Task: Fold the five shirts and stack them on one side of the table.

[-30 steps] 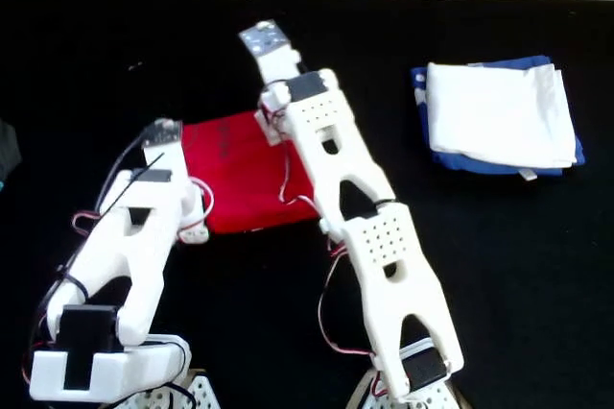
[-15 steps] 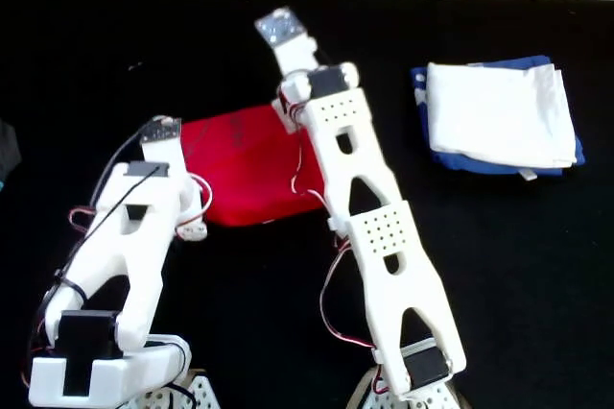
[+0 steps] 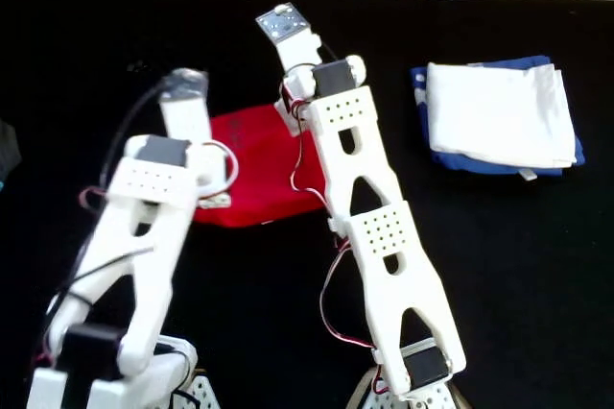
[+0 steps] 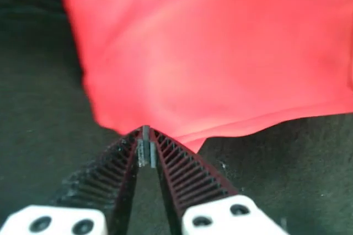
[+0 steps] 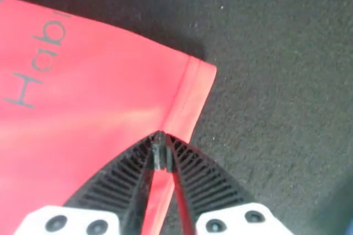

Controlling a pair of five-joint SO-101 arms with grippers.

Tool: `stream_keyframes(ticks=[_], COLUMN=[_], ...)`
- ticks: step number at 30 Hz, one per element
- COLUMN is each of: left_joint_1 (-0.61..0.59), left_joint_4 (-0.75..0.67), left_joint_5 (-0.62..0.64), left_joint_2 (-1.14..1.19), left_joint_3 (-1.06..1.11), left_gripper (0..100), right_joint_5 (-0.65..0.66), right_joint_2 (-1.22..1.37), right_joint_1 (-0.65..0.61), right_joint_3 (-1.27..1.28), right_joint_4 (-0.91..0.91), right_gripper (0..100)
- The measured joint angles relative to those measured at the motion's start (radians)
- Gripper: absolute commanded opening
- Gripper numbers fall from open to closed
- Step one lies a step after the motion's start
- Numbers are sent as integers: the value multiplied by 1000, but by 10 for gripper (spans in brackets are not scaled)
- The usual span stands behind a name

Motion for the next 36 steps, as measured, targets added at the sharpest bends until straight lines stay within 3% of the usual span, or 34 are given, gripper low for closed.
stream_keyframes(ticks=[9,18,23,28,31,36], left_joint_1=[-114,-127,-129,-158,-241,-428], left_joint_4=[-167,-164,-48,87,115,94], left_joint_5=[-35,-38,-38,-44,-44,-87], left_joint_2=[209,198,20,-252,-344,-290], left_joint_3=[61,61,61,72,86,110], left_gripper=[9,9,9,9,9,9], right_joint_5=[0,0,-6,-157,-269,-382], right_joint_2=[-2,3,-101,-141,-143,-141], right_joint_1=[44,48,48,46,18,-58], right_joint_3=[0,0,0,0,25,196], right_joint_4=[44,34,44,46,46,46], right_gripper=[6,6,64,276,286,288])
